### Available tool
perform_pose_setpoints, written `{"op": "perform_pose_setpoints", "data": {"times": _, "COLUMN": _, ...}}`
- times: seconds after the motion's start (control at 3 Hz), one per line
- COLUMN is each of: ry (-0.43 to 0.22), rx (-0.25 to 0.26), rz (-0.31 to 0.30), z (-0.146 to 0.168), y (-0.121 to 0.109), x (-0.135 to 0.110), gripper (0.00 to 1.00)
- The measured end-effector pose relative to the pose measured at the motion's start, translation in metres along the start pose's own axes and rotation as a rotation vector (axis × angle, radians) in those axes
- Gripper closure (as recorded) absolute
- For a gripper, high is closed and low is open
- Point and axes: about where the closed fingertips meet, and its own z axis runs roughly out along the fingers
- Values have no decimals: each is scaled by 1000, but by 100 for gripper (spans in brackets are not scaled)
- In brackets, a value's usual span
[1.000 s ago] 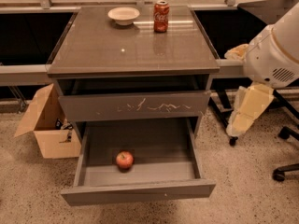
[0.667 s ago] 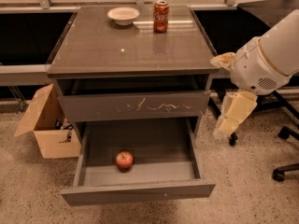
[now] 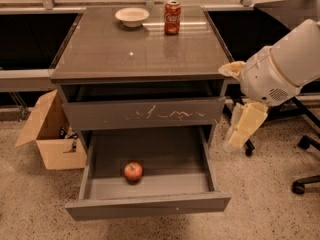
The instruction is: Pick apple from middle drawer and place on counter
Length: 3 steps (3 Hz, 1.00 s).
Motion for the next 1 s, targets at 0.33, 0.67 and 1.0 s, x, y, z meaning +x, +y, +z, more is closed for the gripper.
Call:
{"op": "perform_pose_setpoints", "data": {"times": 0.33, "ry": -85, "rx": -53, "rz": -28, "z": 42, "y": 5, "x": 2, "gripper": 0}}
{"op": "perform_pose_setpoints", "data": {"times": 0.67, "ry": -119, "rx": -84, "rz": -32, "z": 81, "y": 7, "x": 7, "gripper": 0}}
{"op": "perform_pose_setpoints", "data": {"times": 1.0, "ry": -137, "rx": -112, "rz": -1, "z": 125, "y": 10, "x": 13, "gripper": 0}}
